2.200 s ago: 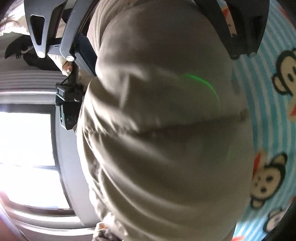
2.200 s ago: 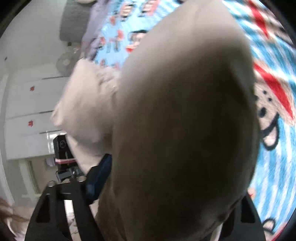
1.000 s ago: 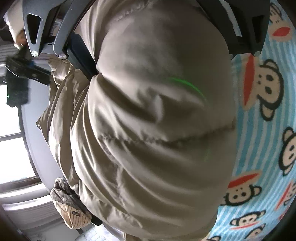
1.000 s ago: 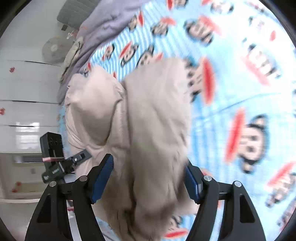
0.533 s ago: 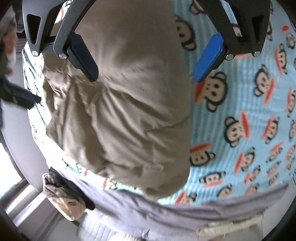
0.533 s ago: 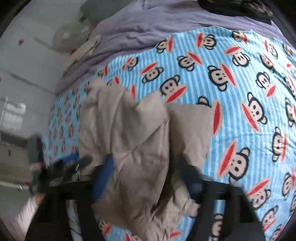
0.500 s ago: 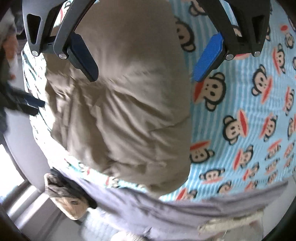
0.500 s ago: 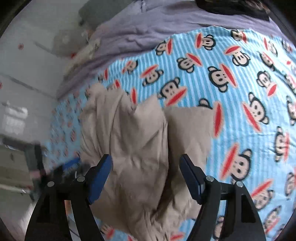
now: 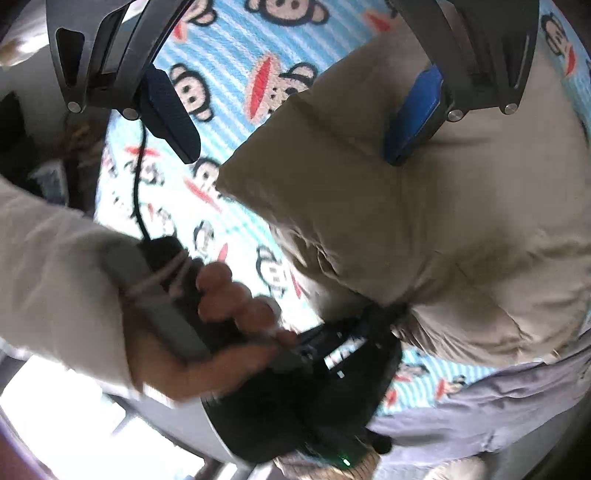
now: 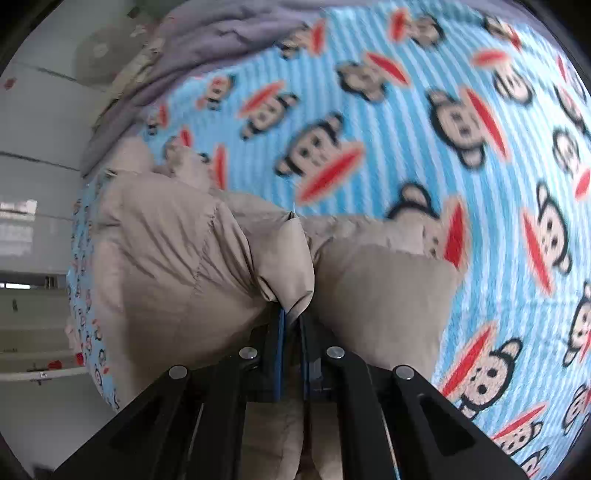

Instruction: Fold large clothes

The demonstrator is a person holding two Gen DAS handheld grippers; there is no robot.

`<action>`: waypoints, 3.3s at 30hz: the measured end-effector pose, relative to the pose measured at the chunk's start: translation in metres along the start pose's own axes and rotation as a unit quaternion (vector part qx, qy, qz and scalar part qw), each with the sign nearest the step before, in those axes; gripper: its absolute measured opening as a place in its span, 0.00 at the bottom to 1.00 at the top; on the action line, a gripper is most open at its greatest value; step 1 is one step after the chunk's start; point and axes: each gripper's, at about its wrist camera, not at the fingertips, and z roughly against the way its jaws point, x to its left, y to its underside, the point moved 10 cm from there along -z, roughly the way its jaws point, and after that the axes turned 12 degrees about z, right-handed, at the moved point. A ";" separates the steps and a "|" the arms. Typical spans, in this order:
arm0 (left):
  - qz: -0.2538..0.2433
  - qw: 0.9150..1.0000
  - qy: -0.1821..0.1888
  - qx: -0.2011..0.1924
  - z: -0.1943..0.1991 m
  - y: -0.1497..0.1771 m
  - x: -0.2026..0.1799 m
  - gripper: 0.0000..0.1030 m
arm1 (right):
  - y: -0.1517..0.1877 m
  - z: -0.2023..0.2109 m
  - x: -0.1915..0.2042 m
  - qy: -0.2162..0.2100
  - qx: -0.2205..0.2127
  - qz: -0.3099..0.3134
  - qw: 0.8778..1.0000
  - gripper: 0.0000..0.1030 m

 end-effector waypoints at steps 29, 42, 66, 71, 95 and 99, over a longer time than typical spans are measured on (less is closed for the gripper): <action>0.186 0.967 -0.154 -0.084 0.074 0.014 0.152 0.97 | 0.158 0.005 0.045 -0.040 0.081 0.075 0.993 0.05; 0.238 0.955 -0.174 -0.037 0.041 0.035 0.180 0.98 | 0.179 -0.033 0.023 0.003 0.073 0.009 0.997 0.00; 0.245 0.947 -0.207 -0.018 0.085 0.045 0.155 0.98 | 0.197 0.039 0.053 0.019 0.039 -0.015 0.999 0.03; 0.241 0.942 -0.231 -0.032 0.104 0.041 0.150 0.99 | 0.188 0.060 0.057 0.042 0.020 -0.008 0.999 0.04; 0.237 0.915 -0.296 -0.138 0.216 -0.005 0.119 0.99 | 0.135 0.173 0.105 0.167 -0.112 0.052 0.978 0.99; 0.222 0.913 -0.309 -0.149 0.224 -0.010 0.107 0.99 | 0.129 0.194 0.110 0.203 -0.148 0.052 0.967 0.99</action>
